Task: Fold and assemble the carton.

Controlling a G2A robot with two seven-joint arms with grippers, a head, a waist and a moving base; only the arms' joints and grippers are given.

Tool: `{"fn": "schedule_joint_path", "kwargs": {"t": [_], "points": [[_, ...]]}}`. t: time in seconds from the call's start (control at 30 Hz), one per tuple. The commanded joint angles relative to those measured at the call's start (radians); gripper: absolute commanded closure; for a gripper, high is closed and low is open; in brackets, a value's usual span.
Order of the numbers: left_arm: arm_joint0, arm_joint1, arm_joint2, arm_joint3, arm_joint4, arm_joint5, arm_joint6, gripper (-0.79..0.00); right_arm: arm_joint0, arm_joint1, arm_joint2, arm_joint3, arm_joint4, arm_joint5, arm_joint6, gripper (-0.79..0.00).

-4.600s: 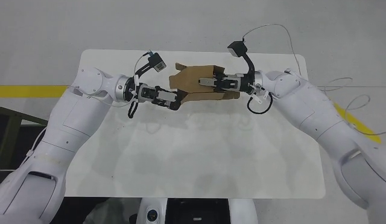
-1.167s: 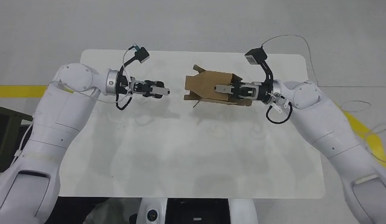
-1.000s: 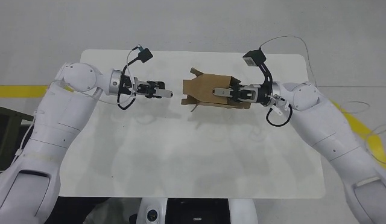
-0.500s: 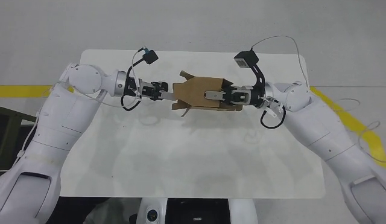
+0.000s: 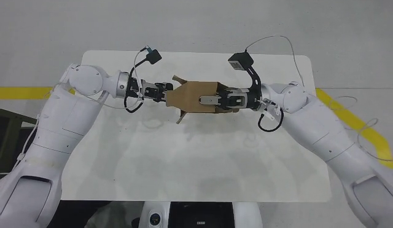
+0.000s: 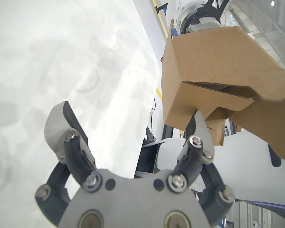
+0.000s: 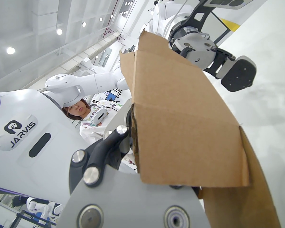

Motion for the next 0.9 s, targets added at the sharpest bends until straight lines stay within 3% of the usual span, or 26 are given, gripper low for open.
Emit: {"fn": "schedule_joint_path", "kwargs": {"t": [0.0,0.57,0.87], "points": [[-0.003,0.0,-0.001,0.002,-0.001,0.001,-0.002,-0.785,0.004,-0.003,-0.007,-0.004,0.0,-0.001,-0.001,0.0],[-0.01,-0.002,-0.003,0.026,-0.027,-0.005,-0.004,-0.785,0.024,-0.019,-0.045,0.01,0.013,-0.009,-0.009,0.0],[0.0,0.0,-0.002,0.032,-0.024,-0.009,-0.012,-0.785,0.023,-0.016,-0.007,0.095,0.028,-0.07,-0.071,0.0]]}}
